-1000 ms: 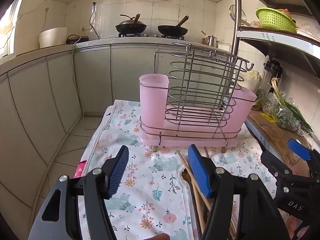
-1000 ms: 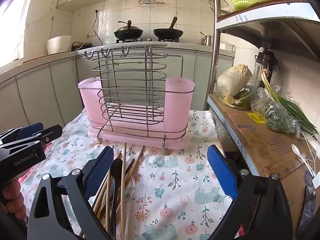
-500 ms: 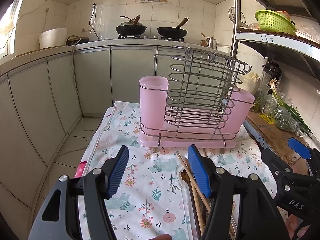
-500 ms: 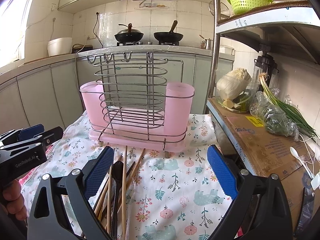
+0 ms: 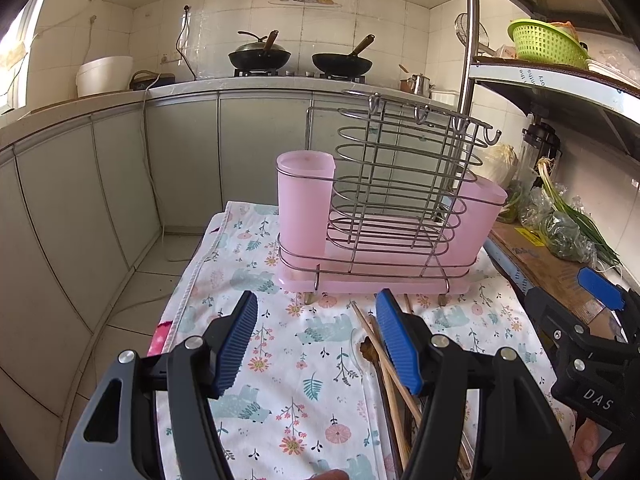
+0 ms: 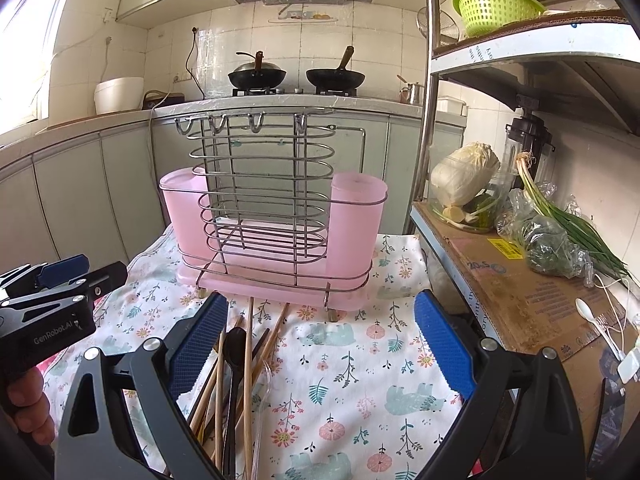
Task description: Organize utensils
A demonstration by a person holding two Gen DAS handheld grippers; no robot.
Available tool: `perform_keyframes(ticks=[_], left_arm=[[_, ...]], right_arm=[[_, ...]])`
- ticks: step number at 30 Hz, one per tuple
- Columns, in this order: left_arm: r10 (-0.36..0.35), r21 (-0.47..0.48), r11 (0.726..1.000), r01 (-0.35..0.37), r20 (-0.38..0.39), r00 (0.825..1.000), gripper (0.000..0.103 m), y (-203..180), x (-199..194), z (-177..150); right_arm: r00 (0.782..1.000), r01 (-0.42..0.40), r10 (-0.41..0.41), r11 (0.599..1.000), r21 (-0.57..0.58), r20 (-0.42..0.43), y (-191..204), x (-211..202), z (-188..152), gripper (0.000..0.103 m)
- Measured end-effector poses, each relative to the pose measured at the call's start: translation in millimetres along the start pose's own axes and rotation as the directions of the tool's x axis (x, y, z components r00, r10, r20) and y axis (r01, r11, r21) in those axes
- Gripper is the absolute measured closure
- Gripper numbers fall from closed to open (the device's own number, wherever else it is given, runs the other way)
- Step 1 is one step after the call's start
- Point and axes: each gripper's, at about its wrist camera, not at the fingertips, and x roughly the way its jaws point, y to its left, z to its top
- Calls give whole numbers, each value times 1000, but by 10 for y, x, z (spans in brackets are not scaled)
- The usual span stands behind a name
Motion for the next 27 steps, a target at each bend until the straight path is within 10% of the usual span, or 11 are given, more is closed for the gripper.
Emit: perform_keyframes(ticks=[27], left_arm=[[-19, 1, 1000, 19, -18, 1000, 42, 3, 76, -45]], right_arm=[[999, 47, -47, 998, 46, -13, -103, 93, -37, 8]])
